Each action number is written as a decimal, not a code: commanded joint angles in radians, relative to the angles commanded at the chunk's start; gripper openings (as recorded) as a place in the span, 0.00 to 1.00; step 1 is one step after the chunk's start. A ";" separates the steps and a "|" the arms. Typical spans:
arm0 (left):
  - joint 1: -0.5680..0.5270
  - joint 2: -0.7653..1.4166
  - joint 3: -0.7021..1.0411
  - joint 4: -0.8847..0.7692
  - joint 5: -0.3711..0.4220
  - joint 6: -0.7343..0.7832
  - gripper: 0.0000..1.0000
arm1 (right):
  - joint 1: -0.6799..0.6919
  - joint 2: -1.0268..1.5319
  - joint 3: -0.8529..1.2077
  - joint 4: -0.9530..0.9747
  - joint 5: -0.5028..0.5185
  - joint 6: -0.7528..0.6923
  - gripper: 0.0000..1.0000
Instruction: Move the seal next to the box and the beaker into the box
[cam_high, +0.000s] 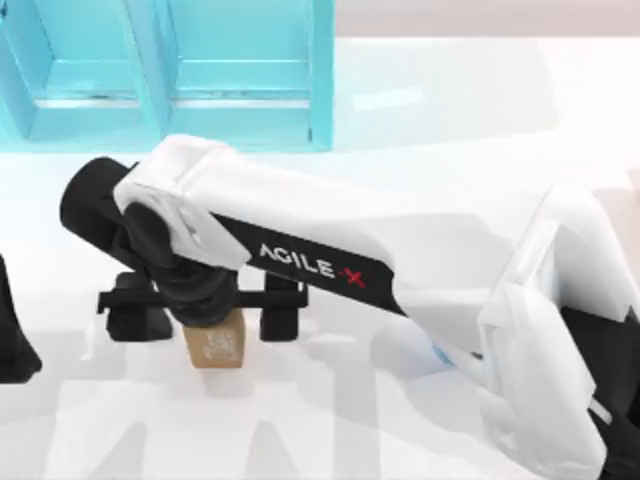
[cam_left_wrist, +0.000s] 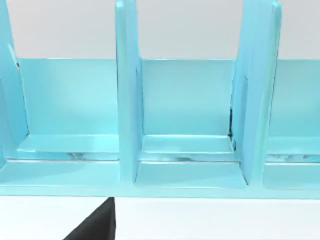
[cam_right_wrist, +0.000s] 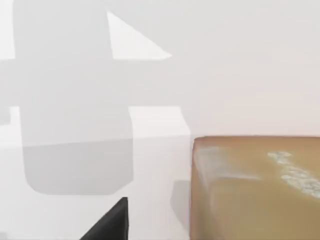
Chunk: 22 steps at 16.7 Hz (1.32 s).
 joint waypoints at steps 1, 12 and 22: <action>0.000 0.000 0.000 0.000 0.000 0.000 1.00 | 0.000 0.000 0.000 0.000 0.000 0.000 0.70; 0.000 0.000 0.000 0.000 0.000 0.000 1.00 | 0.000 0.000 0.000 0.000 0.000 0.000 0.00; 0.000 0.000 0.000 0.000 0.000 0.000 1.00 | -0.008 -0.041 -0.040 -0.003 -0.002 -0.013 0.00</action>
